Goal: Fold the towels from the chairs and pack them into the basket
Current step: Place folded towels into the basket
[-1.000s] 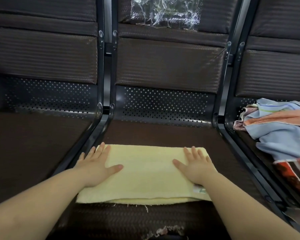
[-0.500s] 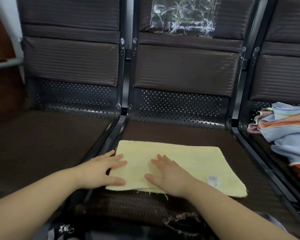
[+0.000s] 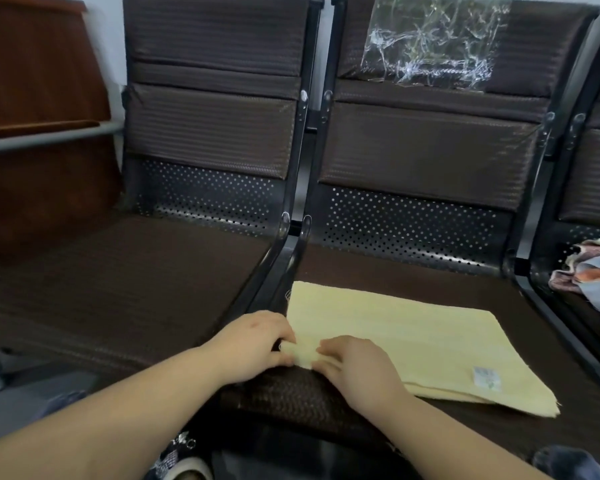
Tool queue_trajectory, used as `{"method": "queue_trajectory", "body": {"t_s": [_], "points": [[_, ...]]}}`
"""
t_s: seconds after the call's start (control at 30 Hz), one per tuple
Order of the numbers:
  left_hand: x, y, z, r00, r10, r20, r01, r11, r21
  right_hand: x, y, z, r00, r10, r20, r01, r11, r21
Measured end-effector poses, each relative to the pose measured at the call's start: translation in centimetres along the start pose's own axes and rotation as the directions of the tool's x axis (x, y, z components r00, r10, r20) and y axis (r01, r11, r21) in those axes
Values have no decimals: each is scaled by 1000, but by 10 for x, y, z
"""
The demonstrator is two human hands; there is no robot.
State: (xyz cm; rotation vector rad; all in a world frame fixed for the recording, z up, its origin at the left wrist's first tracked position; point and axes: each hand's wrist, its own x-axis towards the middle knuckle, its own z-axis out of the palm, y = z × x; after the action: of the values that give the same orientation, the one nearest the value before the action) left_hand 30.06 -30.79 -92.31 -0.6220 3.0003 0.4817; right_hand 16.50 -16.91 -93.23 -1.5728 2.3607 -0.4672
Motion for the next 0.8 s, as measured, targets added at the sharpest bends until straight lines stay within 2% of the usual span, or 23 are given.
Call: {"method": "queue_trajectory", "body": {"t_s": [0.13,0.23,0.27,0.33,0.4,0.47,0.53,0.6,0.67,0.7,0.73,0.8], "points": [[7,8,-14,998,60,32,-61,998,13,-1,2,-20,996,-20,87,21,1000,-6],[4,23,-32,994,25,109,0,974,-225,-10,8,-52,981,-44,189,6,979,202],[2,29,-37,989,39,142,16,929,-369,-16,10,-63,971,-54,231,-20,952,306],[-5,39,-47,972,100,213,59,771,-634,-32,11,-83,940,-82,330,-95,869,486],[-11,45,-54,957,156,243,87,646,-758,-45,12,-93,913,-122,389,-149,789,596],[-11,52,-59,956,183,230,86,575,-814,-52,11,-93,920,-145,365,-154,722,674],[-9,61,-63,964,183,194,63,550,-833,-54,6,-90,955,-129,266,-110,681,724],[-5,69,-65,976,157,153,48,525,-850,-55,3,-87,985,-77,153,-63,669,741],[0,73,-67,981,140,131,49,477,-878,-56,3,-88,994,-6,111,-84,609,789],[3,72,-68,979,148,140,53,479,-876,-57,5,-89,993,23,116,-108,572,813],[5,71,-69,974,147,171,70,525,-848,-57,7,-92,991,54,126,-135,530,837],[9,65,-71,961,120,248,89,716,-693,-57,14,-101,981,122,149,-187,426,885]]}}
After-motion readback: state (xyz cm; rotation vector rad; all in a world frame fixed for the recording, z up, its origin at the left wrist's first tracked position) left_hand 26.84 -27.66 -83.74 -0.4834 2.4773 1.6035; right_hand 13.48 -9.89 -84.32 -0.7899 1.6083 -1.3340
